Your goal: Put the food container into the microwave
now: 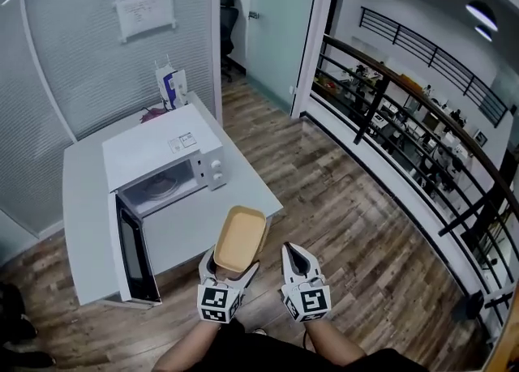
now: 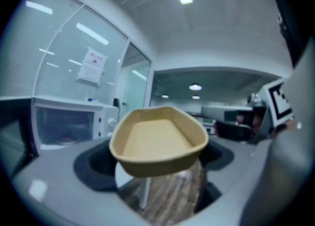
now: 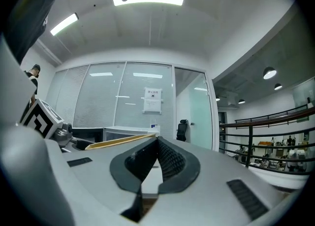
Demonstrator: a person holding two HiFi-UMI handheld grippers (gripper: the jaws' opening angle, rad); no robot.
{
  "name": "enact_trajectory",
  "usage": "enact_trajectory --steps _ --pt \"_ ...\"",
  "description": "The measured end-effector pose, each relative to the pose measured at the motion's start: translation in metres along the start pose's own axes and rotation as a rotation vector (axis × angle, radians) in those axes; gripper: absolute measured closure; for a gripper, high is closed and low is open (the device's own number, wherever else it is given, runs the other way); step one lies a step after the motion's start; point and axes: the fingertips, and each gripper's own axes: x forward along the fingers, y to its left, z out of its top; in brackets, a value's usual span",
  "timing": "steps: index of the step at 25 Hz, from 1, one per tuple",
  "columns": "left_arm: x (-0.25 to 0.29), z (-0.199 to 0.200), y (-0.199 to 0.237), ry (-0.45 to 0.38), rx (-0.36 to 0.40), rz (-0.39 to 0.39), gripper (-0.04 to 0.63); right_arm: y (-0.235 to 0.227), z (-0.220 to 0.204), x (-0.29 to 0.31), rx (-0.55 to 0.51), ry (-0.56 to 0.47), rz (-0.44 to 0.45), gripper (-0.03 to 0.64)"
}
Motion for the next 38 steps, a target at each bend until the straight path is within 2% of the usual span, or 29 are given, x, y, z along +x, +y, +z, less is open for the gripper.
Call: enact_trajectory --steps 3,17,25,30,38 --pt "0.013 0.006 0.031 -0.015 -0.038 0.020 0.100 0.005 -0.002 0.029 0.007 -0.015 0.009 0.611" --pt "0.024 0.004 0.152 0.028 -0.009 0.189 0.100 0.050 -0.011 0.149 -0.017 0.014 0.120 0.611" --pt "0.010 0.012 0.179 0.008 0.017 0.253 0.100 0.075 -0.015 0.178 -0.064 0.049 0.177 0.611" --pt "0.003 0.002 0.196 0.043 0.009 0.315 0.100 0.089 -0.015 0.198 -0.061 0.051 0.233 0.611" --pt "0.004 -0.017 0.236 0.096 -0.001 0.466 0.100 0.117 -0.022 0.249 -0.052 0.050 0.392 0.611"
